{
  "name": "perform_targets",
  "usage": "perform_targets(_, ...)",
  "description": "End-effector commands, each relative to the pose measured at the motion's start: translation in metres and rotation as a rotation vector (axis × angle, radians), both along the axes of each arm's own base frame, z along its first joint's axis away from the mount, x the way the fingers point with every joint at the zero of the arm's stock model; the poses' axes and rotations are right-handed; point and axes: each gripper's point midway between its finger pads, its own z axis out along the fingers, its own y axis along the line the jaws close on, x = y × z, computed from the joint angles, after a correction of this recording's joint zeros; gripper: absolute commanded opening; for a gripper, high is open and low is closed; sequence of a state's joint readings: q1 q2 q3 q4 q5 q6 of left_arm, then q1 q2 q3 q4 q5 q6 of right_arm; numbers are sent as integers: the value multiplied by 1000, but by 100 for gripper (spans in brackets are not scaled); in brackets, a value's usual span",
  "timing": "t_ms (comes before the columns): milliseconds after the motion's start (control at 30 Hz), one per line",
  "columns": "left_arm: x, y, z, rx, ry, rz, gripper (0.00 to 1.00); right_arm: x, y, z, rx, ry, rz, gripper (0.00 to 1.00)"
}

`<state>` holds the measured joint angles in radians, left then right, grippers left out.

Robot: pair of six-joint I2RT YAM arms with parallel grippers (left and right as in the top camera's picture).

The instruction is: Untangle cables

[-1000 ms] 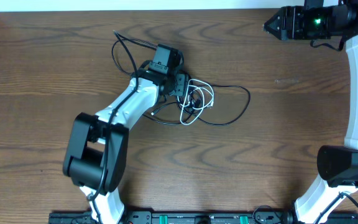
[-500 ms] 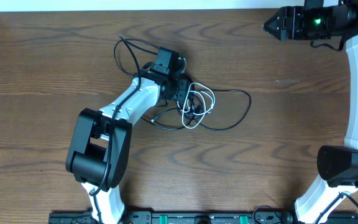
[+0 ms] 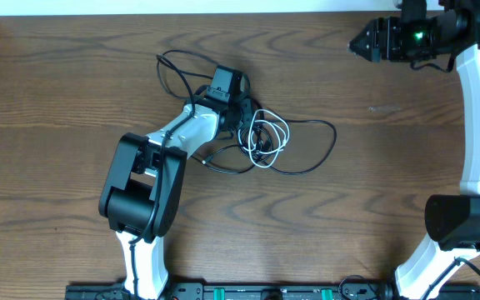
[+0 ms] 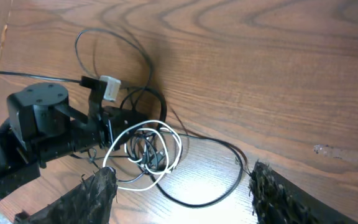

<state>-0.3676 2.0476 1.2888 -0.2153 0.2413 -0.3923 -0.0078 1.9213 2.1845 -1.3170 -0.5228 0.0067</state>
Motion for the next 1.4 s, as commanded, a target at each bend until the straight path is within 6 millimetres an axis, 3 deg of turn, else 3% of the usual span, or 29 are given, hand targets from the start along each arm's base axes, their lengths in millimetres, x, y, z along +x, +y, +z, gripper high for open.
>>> perform_targets(0, 3, 6, 2, 11, -3, 49, 9, -3, 6, 2, 2, -15, 23, 68)
perform_targets(167, 7, 4, 40, -17, -68, 49, 8, -5, 15, -2, 15, -4, 48, 68)
perform_targets(500, -16, -15, 192, -240, -299, -56, 7, -7, 65, -3, 22, -48, 175, 66)
perform_targets(633, -32, -22, 230, -316, -353, -110, 7, -6, 78, 7, 85, -82, 220, 66)
perform_targets(800, -39, -27, 244, -359, -370, -145, 7, -15, 100, 19, 175, -113, 322, 67)
perform_targets(967, -40, -31, 250, -389, -378, -158, 7, -23, 116, 11, 161, -94, 361, 64)
perform_targets(1233, -43, -39, 258, -446, -375, -184, 7, -23, 143, -24, 174, -29, 359, 58)
perform_targets(1367, -43, -39, 259, -449, -374, -181, 7, -10, 145, -56, 92, 9, 237, 56)
